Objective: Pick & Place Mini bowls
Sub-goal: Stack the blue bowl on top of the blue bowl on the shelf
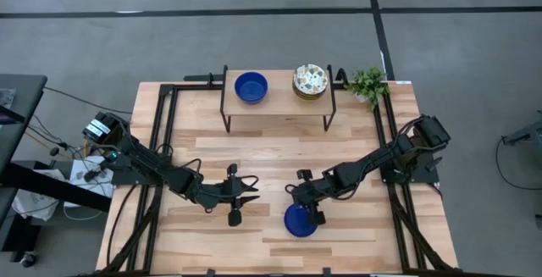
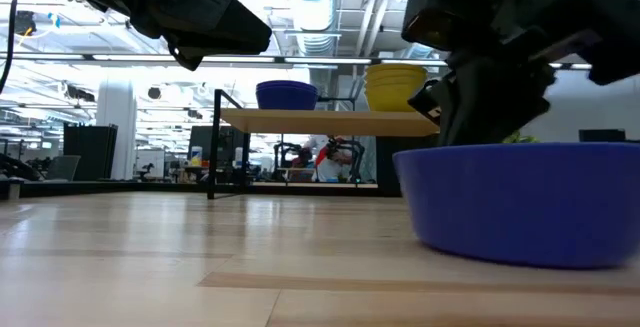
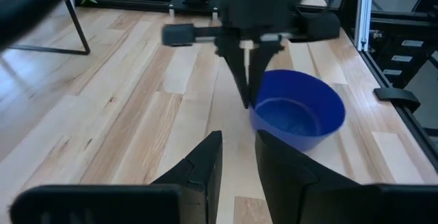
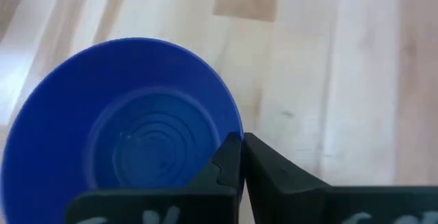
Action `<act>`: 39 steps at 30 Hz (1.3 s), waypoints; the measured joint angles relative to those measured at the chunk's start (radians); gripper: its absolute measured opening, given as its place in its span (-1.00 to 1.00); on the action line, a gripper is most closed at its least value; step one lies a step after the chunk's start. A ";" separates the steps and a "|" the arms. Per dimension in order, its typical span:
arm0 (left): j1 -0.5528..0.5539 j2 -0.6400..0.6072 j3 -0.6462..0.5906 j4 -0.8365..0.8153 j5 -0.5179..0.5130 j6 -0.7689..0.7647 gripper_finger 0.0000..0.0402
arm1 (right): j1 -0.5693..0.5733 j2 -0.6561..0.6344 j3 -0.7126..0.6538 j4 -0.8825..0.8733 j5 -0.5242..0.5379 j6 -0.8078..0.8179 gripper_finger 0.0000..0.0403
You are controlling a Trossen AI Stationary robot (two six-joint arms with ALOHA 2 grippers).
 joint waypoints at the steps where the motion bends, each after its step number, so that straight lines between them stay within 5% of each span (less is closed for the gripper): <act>1: 0.000 0.000 0.000 0.000 0.000 0.008 -0.56 | -0.005 -0.005 0.000 0.000 0.001 0.004 -0.99; 11: -0.024 -0.113 0.001 -0.010 -0.005 0.128 -0.56 | -0.090 -0.161 0.180 -0.175 0.015 0.025 -1.00; 15: -0.071 -0.197 -0.015 -0.038 -0.020 0.201 -0.56 | -0.145 -0.211 0.330 -0.277 0.114 0.032 -1.00; 20: -0.117 -0.288 -0.118 -0.029 -0.157 0.214 -0.56 | -0.258 -0.204 0.551 -0.365 0.191 -0.023 -1.00; 24: -0.118 -0.354 -0.193 0.001 -0.230 0.185 -0.56 | -0.387 -0.140 0.726 -0.396 0.190 -0.037 -1.00; 39: -0.111 -0.412 -0.263 0.051 -0.224 0.165 -0.56 | -0.787 0.380 1.415 -0.639 0.017 -0.019 -1.00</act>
